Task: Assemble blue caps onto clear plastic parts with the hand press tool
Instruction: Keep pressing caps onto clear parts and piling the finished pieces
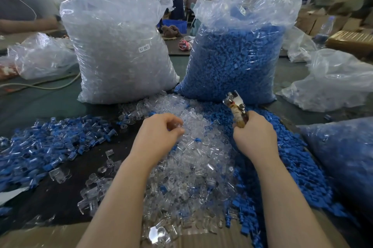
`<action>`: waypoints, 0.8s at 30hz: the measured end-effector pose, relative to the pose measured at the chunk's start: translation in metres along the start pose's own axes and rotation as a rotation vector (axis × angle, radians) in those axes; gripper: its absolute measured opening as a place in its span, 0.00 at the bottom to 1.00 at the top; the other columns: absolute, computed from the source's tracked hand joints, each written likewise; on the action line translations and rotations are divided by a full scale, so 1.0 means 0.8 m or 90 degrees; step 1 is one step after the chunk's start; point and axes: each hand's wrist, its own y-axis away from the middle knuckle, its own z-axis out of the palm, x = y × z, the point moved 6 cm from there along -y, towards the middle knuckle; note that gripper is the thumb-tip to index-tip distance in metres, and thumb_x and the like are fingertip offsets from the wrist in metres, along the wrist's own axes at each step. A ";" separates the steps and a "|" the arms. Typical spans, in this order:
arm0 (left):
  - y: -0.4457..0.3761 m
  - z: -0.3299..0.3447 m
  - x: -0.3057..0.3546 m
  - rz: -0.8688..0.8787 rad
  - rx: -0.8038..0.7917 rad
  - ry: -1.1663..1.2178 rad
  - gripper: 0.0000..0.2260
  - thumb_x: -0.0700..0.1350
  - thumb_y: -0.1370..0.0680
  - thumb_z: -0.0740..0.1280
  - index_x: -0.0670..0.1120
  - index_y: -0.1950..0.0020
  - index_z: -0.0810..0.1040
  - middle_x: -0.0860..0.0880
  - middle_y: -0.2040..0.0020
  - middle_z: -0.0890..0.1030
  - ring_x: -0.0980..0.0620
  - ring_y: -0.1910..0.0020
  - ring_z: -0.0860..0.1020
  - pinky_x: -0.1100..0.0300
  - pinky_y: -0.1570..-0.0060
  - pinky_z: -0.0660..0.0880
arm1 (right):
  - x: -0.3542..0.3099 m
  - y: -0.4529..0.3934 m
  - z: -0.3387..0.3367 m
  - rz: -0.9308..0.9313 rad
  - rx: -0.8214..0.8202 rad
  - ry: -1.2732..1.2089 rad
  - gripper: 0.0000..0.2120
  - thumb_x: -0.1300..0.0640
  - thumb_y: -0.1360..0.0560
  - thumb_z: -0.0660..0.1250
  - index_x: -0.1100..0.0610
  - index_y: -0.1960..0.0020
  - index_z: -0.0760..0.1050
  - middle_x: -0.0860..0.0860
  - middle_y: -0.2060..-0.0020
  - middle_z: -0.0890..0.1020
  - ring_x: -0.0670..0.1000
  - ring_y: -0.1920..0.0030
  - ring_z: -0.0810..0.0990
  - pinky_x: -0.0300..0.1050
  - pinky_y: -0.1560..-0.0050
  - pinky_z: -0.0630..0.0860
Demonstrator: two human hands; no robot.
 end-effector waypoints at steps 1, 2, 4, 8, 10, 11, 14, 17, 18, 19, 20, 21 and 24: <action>0.000 -0.001 0.001 -0.005 0.003 0.029 0.06 0.48 0.25 0.72 0.57 0.49 0.83 0.58 0.59 0.81 0.62 0.60 0.78 0.70 0.62 0.69 | -0.001 -0.001 0.000 -0.009 0.002 -0.031 0.05 0.53 0.23 0.64 0.55 0.53 0.72 0.52 0.61 0.76 0.55 0.62 0.73 0.47 0.62 0.66; 0.000 -0.001 0.001 -0.013 0.005 0.063 0.07 0.46 0.25 0.72 0.56 0.49 0.83 0.57 0.59 0.81 0.61 0.61 0.79 0.69 0.63 0.70 | -0.003 -0.001 0.000 -0.018 0.004 -0.064 0.06 0.52 0.23 0.64 0.55 0.53 0.73 0.52 0.60 0.77 0.55 0.60 0.74 0.47 0.60 0.68; 0.000 -0.002 0.001 -0.031 0.004 0.132 0.09 0.44 0.24 0.72 0.55 0.47 0.83 0.54 0.60 0.83 0.59 0.63 0.80 0.67 0.63 0.73 | -0.006 0.000 -0.002 -0.032 0.013 -0.137 0.05 0.51 0.23 0.65 0.53 0.55 0.74 0.50 0.61 0.78 0.54 0.60 0.75 0.47 0.61 0.68; 0.002 0.000 0.007 -0.064 -0.020 0.346 0.10 0.38 0.23 0.70 0.47 0.44 0.83 0.50 0.60 0.85 0.60 0.66 0.81 0.68 0.63 0.77 | -0.011 0.001 -0.008 -0.055 0.027 -0.288 0.08 0.52 0.24 0.68 0.50 0.61 0.74 0.45 0.71 0.75 0.46 0.70 0.71 0.43 0.68 0.65; 0.002 0.000 0.013 -0.071 -0.016 0.418 0.10 0.37 0.23 0.69 0.46 0.43 0.83 0.49 0.60 0.84 0.59 0.66 0.81 0.66 0.60 0.79 | -0.017 0.002 -0.008 -0.071 0.010 -0.365 0.07 0.53 0.24 0.69 0.50 0.61 0.76 0.44 0.74 0.75 0.42 0.73 0.70 0.39 0.70 0.68; 0.002 0.001 0.016 -0.075 -0.008 0.447 0.10 0.37 0.22 0.69 0.46 0.44 0.83 0.49 0.60 0.84 0.58 0.66 0.81 0.64 0.58 0.80 | -0.021 0.004 -0.009 -0.081 0.001 -0.401 0.07 0.54 0.24 0.70 0.49 0.61 0.76 0.42 0.74 0.75 0.42 0.74 0.70 0.36 0.71 0.69; 0.003 0.003 0.024 -0.091 0.011 0.543 0.09 0.35 0.22 0.68 0.45 0.45 0.83 0.50 0.64 0.84 0.56 0.64 0.82 0.60 0.53 0.82 | -0.035 0.010 -0.012 -0.114 -0.023 -0.489 0.07 0.58 0.24 0.70 0.50 0.59 0.78 0.47 0.68 0.81 0.45 0.68 0.77 0.32 0.68 0.73; 0.007 0.006 0.033 -0.077 0.031 0.552 0.09 0.34 0.24 0.70 0.45 0.47 0.81 0.45 0.61 0.85 0.52 0.60 0.84 0.61 0.54 0.82 | -0.051 0.019 -0.012 -0.165 -0.056 -0.528 0.06 0.60 0.23 0.69 0.51 0.58 0.77 0.58 0.60 0.82 0.60 0.55 0.81 0.45 0.56 0.78; 0.008 0.007 0.035 -0.076 0.043 0.553 0.09 0.34 0.25 0.71 0.44 0.48 0.81 0.44 0.60 0.85 0.51 0.59 0.84 0.62 0.56 0.82 | -0.057 0.022 -0.011 -0.183 -0.063 -0.529 0.07 0.60 0.23 0.69 0.51 0.58 0.77 0.59 0.60 0.82 0.62 0.54 0.80 0.48 0.55 0.77; 0.009 0.008 0.036 -0.079 0.054 0.559 0.09 0.33 0.27 0.72 0.44 0.49 0.81 0.43 0.59 0.85 0.50 0.59 0.85 0.62 0.57 0.82 | -0.061 0.024 -0.011 -0.196 -0.067 -0.528 0.07 0.60 0.23 0.69 0.51 0.58 0.77 0.59 0.60 0.82 0.63 0.54 0.80 0.49 0.55 0.77; 0.010 0.009 0.037 -0.084 0.064 0.569 0.09 0.33 0.27 0.73 0.43 0.50 0.81 0.42 0.59 0.85 0.50 0.60 0.85 0.63 0.59 0.81 | -0.064 0.026 -0.010 -0.205 -0.068 -0.527 0.08 0.61 0.23 0.69 0.50 0.58 0.76 0.59 0.61 0.82 0.62 0.55 0.80 0.50 0.55 0.77; 0.011 0.011 0.038 -0.087 0.070 0.580 0.09 0.33 0.28 0.73 0.43 0.50 0.81 0.42 0.59 0.85 0.50 0.61 0.85 0.64 0.60 0.81 | -0.066 0.028 -0.008 -0.210 -0.066 -0.524 0.09 0.60 0.23 0.70 0.49 0.59 0.76 0.57 0.62 0.82 0.59 0.56 0.81 0.49 0.55 0.77; 0.013 0.013 0.041 -0.083 0.076 0.599 0.09 0.33 0.28 0.73 0.43 0.51 0.83 0.45 0.62 0.86 0.52 0.62 0.85 0.66 0.62 0.79 | -0.069 0.030 -0.003 -0.226 -0.050 -0.490 0.09 0.58 0.23 0.71 0.48 0.59 0.75 0.46 0.67 0.80 0.44 0.66 0.77 0.36 0.65 0.73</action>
